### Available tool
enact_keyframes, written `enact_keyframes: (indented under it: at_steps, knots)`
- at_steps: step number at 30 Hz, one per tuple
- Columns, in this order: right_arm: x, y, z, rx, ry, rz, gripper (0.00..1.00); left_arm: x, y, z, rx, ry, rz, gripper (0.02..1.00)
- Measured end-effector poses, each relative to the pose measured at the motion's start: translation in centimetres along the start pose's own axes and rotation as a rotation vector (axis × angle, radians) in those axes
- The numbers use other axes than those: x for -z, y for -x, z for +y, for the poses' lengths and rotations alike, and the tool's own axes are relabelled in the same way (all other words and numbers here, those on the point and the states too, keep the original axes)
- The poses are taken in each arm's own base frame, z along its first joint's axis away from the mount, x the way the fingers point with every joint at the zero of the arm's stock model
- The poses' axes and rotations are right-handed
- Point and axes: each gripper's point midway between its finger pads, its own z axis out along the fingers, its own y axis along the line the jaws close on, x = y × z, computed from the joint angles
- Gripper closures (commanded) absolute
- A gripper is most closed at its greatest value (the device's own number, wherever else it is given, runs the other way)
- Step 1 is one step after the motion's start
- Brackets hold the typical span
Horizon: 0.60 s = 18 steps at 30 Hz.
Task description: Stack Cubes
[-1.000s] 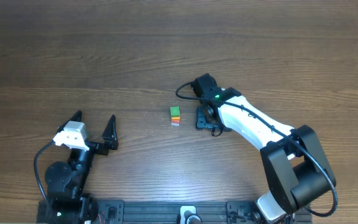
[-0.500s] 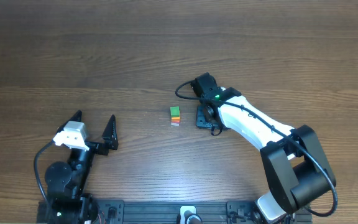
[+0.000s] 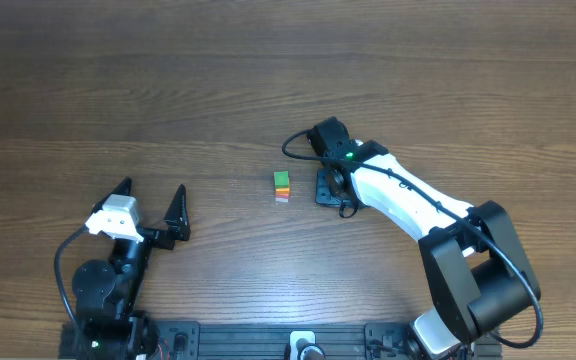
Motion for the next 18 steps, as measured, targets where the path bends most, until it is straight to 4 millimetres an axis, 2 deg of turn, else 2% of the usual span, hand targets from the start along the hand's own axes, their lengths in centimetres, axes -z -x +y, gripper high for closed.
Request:
enact_keyframes:
  at_steps: [18]
  knots:
    - [0.0,0.19,0.1,0.0,0.004,-0.008,0.814,0.0,0.01,0.0,0.0,0.0,0.0,0.018]
